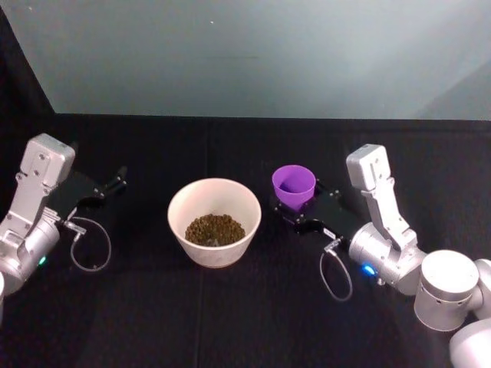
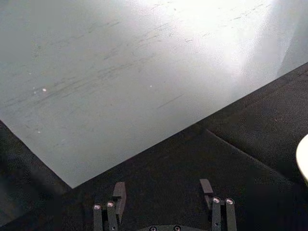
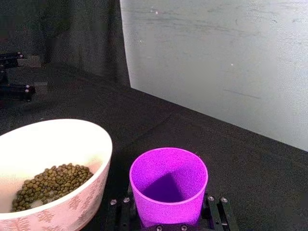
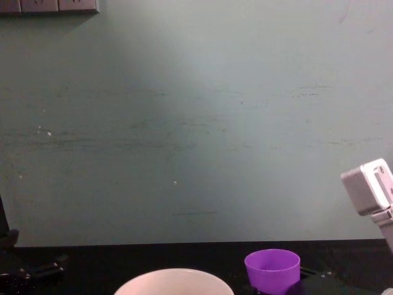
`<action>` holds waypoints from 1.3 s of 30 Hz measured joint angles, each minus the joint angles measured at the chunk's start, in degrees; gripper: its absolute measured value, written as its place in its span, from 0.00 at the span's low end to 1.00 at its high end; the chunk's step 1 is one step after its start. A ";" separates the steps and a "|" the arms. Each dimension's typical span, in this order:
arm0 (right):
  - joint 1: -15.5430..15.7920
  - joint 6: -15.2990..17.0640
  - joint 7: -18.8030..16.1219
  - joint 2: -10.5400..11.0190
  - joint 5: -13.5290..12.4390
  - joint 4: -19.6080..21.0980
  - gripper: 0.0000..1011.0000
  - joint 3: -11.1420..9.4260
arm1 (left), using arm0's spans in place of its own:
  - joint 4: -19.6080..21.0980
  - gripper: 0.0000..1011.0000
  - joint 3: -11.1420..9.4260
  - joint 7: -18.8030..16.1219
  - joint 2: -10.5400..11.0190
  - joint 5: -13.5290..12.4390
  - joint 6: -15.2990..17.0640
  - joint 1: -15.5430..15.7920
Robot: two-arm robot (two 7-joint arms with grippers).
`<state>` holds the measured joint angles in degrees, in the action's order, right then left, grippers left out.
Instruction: Pick up the cup and pour the mung beans from the cup into the bowl.
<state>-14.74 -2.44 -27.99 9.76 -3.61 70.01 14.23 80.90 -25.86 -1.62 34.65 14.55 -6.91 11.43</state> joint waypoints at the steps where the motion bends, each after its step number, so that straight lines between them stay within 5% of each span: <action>1: 0.00 0.00 0.01 0.05 -0.11 -0.02 0.71 0.08 | 0.00 0.99 0.00 0.00 0.00 0.00 0.00 0.00; 6: -0.07 0.02 0.17 0.36 -0.72 -0.19 0.74 0.59 | 0.00 0.99 0.00 0.00 0.00 0.00 0.00 0.00; 16: 0.22 -1.83 0.76 0.88 -3.18 -0.04 0.99 1.01 | 0.00 0.99 0.00 0.00 0.00 0.00 0.00 0.00; 32: 2.25 -3.88 3.28 2.47 -5.00 5.37 0.99 1.83 | 0.00 0.99 0.00 0.00 0.00 0.00 0.00 0.00; 39: 4.37 -7.40 7.29 2.44 -6.78 7.80 0.99 0.02 | 0.00 0.99 0.00 0.00 0.00 0.00 0.00 0.00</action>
<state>-10.36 -9.84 -20.70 12.21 -10.39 77.81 14.25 80.90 -25.86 -1.62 34.65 14.55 -6.91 11.43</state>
